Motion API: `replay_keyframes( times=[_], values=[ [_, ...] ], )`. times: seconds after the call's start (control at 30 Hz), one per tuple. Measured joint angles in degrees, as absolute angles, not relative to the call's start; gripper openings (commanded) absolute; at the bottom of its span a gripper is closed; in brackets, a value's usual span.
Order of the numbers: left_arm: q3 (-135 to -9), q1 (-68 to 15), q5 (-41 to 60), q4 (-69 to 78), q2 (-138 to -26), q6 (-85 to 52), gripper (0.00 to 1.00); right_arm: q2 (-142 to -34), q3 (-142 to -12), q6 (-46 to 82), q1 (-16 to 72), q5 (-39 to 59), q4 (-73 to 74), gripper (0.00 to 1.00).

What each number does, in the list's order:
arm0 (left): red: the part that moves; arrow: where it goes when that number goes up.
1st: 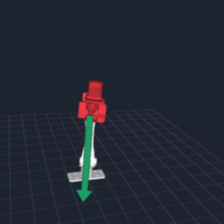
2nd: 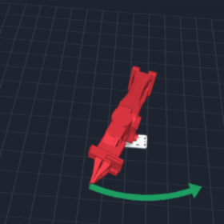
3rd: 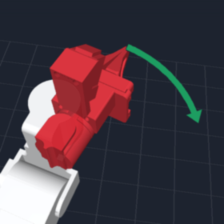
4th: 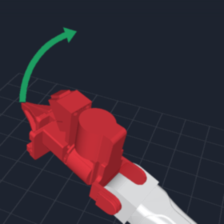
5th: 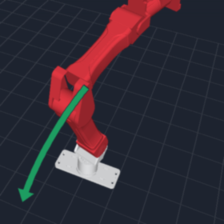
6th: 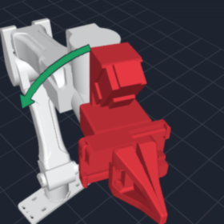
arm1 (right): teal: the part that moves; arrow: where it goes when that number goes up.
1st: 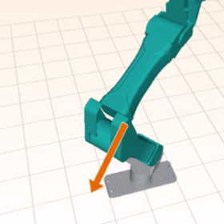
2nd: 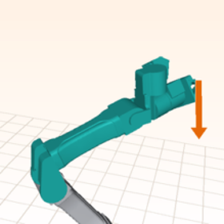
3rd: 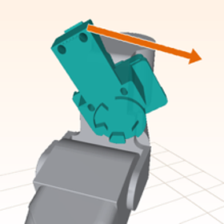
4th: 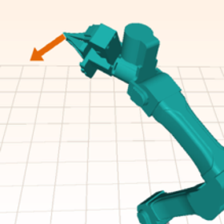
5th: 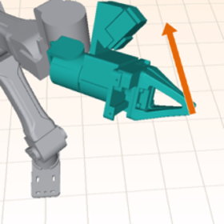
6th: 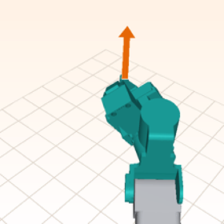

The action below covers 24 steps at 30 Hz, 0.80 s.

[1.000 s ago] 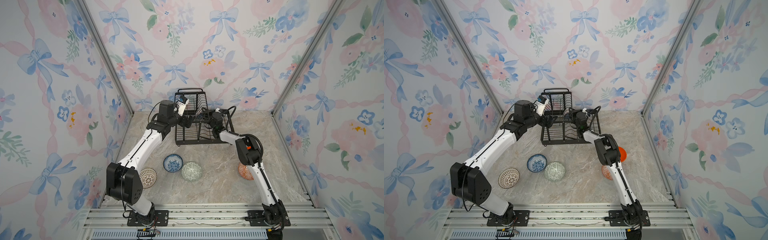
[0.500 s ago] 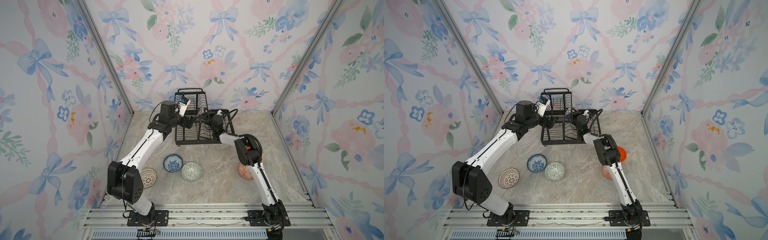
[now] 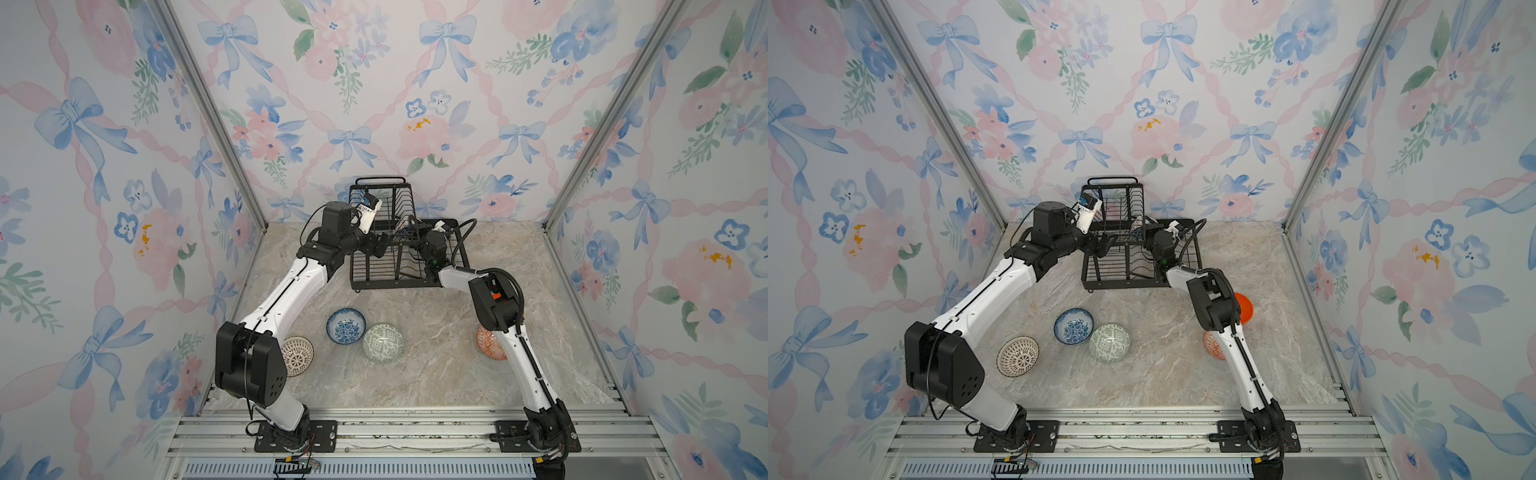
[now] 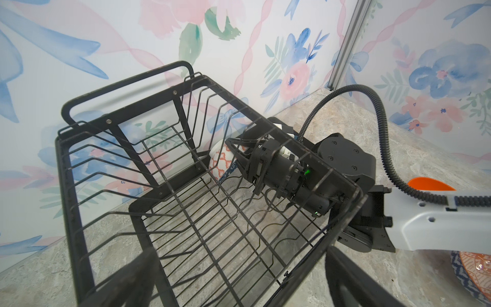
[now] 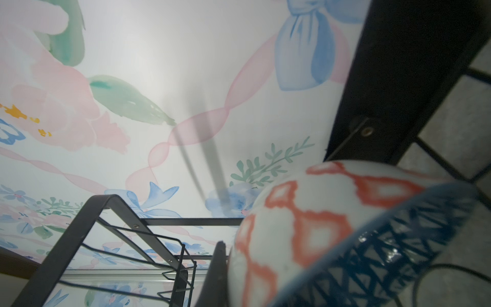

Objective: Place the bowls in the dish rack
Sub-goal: 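Lower the blue bowl upright into a rack slot with the right gripper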

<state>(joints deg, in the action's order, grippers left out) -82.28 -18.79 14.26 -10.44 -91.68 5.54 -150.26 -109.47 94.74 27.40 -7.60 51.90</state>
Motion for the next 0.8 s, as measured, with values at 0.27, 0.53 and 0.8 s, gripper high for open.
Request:
replay_keyframes(
  times=[0.27, 0.53, 0.8],
  values=[
    [-82.3, -18.8, 14.2, -10.4, -91.7, 5.5, 0.98, -150.4, -109.9, 94.7, 27.6, -7.5, 51.6, 0.02],
    [-82.3, -18.8, 14.1, -10.4, -91.7, 5.6, 0.98, -152.2, -111.4, 94.8, 28.3, -7.2, 50.3, 0.04],
    [-81.0, -18.8, 13.8, -10.5, -91.5, 5.6, 0.98, -153.1, -112.5, 94.3, 28.7, -7.4, 50.3, 0.04]
  ],
)
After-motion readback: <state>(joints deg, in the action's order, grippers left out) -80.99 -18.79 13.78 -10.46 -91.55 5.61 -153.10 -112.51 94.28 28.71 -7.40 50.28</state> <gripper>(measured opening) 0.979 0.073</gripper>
